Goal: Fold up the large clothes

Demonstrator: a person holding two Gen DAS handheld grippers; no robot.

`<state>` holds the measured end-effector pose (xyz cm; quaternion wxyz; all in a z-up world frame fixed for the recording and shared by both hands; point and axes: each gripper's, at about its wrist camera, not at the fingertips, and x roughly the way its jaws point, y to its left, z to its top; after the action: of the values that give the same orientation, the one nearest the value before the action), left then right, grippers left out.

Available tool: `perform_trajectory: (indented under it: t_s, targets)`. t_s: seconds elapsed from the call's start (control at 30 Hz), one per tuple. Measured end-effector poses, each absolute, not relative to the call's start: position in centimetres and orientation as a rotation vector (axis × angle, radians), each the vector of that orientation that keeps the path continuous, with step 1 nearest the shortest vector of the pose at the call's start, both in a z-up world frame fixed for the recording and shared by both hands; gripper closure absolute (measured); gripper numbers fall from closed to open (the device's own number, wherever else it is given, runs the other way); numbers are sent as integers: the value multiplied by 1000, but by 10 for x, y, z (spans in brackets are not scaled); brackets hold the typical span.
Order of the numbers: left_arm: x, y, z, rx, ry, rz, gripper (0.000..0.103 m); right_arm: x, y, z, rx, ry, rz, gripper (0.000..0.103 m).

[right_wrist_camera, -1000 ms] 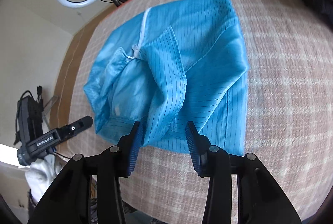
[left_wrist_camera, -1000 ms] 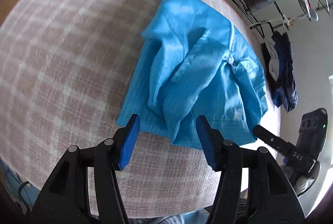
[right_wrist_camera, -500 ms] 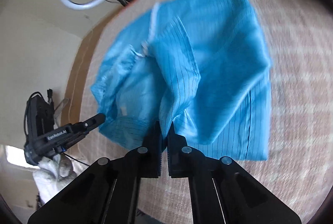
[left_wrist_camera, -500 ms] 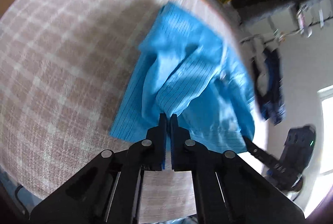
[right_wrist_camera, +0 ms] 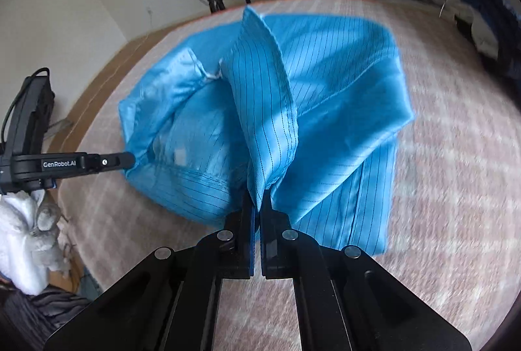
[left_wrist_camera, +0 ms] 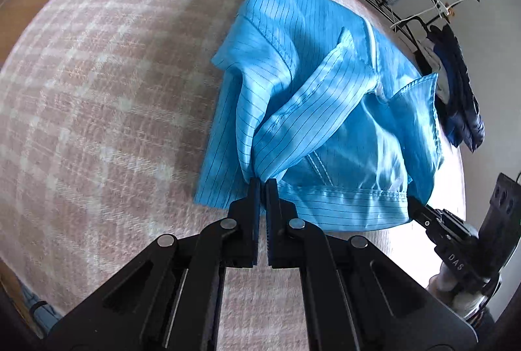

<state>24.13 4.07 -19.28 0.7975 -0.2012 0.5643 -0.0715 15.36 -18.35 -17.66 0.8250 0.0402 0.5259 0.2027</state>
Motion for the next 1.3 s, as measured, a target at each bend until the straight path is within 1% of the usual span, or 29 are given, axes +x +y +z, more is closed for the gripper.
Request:
perform_trajectory:
  t_s: [0.03,0.1,0.2,0.27,0.33,0.43,0.5,0.57,0.67,0.7,0.8,0.87,0.97,1.03,1.17,1.23,1.3]
  targets:
    - [240,41,-188,-419,1213,-154,95,156,-184,-174,98,1142,449,97]
    - [235,44,-175,-406,1200,-153,88,157,-191,-165,133,1170,503,96]
    - [221,50,-148,-409,1123,-174,88,148,-207,-138,184,1117,606,96]
    - [218,46,-128,-416,1048,-192,88,149,-223,-117,199,1029,602,96]
    - [228,34,-117,-387,1002,-215,88,163,-238,-109,211,986,535,96]
    - [249,14,-123,-393,1024,-273,88,186,-250,-114,214,982,434,96]
    - [265,-10,-134,-350,1051,-286,88,202,-260,-127,211,1001,331,96]
    - [276,-28,-144,-337,1077,-318,88,209,-272,-142,304,1043,302,96]
    - [287,-49,-162,-278,1120,-352,88,214,-278,-155,388,1043,320,96]
    - [290,-52,-171,-268,1141,-355,88,216,-275,-156,376,1042,330,96]
    - [288,-58,-201,-218,1215,-360,88,224,-256,-165,171,1078,236,96]
    - [284,-57,-200,-178,1198,-373,88,225,-259,-177,107,1115,176,96]
    - [281,-48,-194,-191,1201,-351,88,226,-275,-181,161,1146,154,96]
    - [278,-45,-185,-200,1185,-356,88,223,-281,-167,196,1109,150,96]
    - [266,-49,-153,-207,1087,-415,88,209,-276,-134,242,989,267,96]
    - [261,-55,-151,-199,1082,-446,88,204,-260,-130,208,974,316,96]
    - [257,-65,-160,-182,1115,-479,88,204,-243,-138,177,993,346,96]
